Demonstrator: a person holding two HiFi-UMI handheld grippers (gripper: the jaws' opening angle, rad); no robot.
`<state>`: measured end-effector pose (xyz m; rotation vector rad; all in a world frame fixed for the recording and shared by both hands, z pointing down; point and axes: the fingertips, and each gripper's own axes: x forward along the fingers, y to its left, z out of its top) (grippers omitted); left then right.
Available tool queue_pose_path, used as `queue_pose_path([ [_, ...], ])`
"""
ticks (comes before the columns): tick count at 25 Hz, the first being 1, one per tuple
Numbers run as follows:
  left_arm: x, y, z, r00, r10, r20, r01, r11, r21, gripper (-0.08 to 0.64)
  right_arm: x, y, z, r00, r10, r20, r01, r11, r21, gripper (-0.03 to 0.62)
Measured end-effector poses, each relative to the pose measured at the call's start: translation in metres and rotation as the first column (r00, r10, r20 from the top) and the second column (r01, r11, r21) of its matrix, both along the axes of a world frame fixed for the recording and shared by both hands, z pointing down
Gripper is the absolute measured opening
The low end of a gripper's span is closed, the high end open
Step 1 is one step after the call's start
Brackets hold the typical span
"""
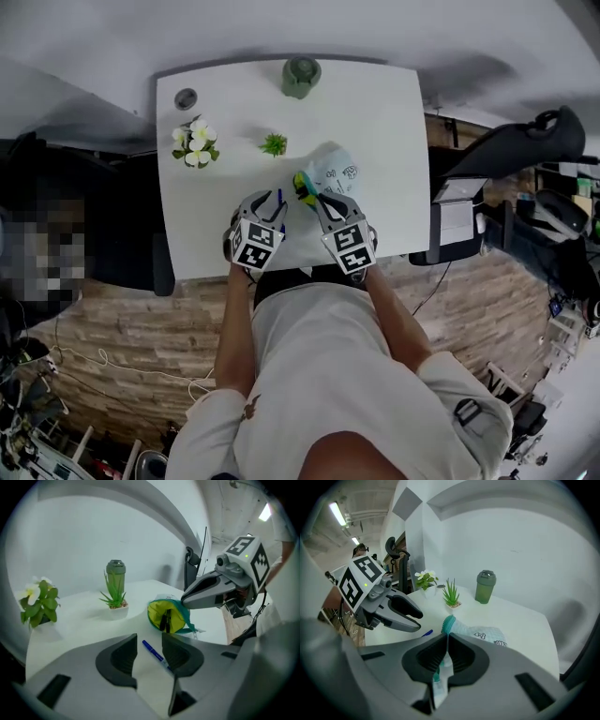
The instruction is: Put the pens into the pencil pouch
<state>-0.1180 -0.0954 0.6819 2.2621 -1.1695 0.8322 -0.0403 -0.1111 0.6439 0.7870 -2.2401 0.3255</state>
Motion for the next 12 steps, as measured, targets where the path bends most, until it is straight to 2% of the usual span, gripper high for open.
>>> queue_pose_path([
  [5,0.000,0.029,0.004,0.990,-0.136,0.024,0.136,0.990,-0.023,0.161,0.001,0.003,0.002,0.998,-0.053,0.035,0.053,0.999,-0.013,0.014],
  [12,0.019,0.070,0.023,0.970,-0.240,0.043,0.243,0.966,-0.086,0.152,-0.001,0.006,0.003,0.987,-0.157,0.045,0.158,0.987,-0.013,0.014],
])
